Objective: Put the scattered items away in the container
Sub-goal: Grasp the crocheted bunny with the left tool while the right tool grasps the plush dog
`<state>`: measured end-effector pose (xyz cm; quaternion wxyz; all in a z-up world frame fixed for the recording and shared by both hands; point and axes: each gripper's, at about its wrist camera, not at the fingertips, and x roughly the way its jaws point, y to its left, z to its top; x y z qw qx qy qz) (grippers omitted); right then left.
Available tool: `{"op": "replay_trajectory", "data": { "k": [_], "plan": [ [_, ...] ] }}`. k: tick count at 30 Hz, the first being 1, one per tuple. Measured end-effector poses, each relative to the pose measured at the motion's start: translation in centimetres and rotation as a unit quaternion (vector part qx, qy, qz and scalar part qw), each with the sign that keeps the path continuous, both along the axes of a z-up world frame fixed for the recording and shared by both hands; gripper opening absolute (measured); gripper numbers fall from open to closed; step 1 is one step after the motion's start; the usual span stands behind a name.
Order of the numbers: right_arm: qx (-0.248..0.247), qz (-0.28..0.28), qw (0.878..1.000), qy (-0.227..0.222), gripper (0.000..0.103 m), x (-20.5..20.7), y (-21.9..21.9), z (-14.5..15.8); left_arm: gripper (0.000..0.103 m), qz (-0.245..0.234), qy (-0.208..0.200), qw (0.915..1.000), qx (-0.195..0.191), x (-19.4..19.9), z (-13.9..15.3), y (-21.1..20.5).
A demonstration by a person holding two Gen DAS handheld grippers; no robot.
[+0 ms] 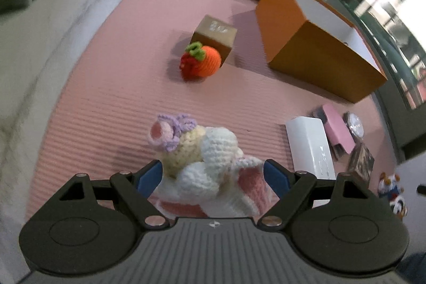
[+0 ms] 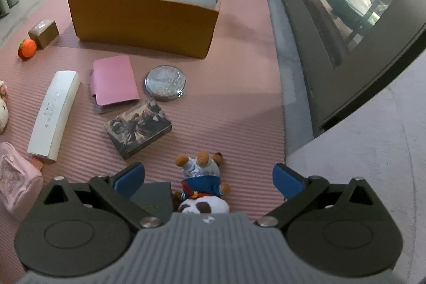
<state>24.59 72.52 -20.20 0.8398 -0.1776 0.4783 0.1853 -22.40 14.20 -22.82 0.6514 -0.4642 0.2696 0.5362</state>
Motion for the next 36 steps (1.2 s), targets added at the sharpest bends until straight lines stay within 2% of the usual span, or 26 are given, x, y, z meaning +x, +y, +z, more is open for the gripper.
{"op": "replay_trajectory", "data": {
  "k": [6,11,14,16,18,28,29,30,31,36],
  "plan": [
    [0.005,0.012,0.999,0.047,0.102,1.7,0.4,-2.6,0.1,0.007,0.035,0.9993,0.009,1.4,-0.7,0.6],
    [0.003,0.008,0.996,0.083,0.102,3.1,0.6,-4.9,0.1,0.003,0.071,0.9975,-0.001,2.1,-1.7,1.3],
    [0.005,0.011,0.995,0.101,0.1,3.8,0.4,-6.0,0.1,0.005,0.074,0.9972,-0.009,2.0,-2.3,1.7],
    [0.0,0.015,0.993,0.114,0.088,4.1,0.4,-6.8,0.1,0.006,0.07,0.9973,-0.017,2.0,-2.8,2.0],
    [-0.005,0.02,0.992,0.124,0.085,4.4,0.4,-7.4,0.1,0.005,0.068,0.9974,-0.024,2.2,-3.2,2.1],
    [0.012,0.031,0.988,0.151,0.085,6.1,-0.2,-8.5,0.098,-0.027,0.151,0.9881,-0.011,4.8,-4.0,2.0],
    [0.007,0.034,0.987,0.155,0.083,6.2,-0.1,-8.6,0.098,-0.005,0.154,0.988,-0.013,4.9,-4.0,2.0],
    [-0.002,0.04,0.987,0.158,0.073,6.3,0.0,-8.8,0.098,0.037,0.154,0.9872,-0.021,4.8,-4.1,2.1],
    [-0.009,0.045,0.986,0.16,0.064,6.4,0.0,-9.0,0.098,0.04,0.151,0.9875,-0.022,4.7,-4.1,2.1],
    [-0.01,0.051,0.985,0.164,0.057,6.4,-0.5,-9.2,0.099,0.037,0.151,0.9874,-0.028,4.7,-4.2,2.5]
  ]
}}
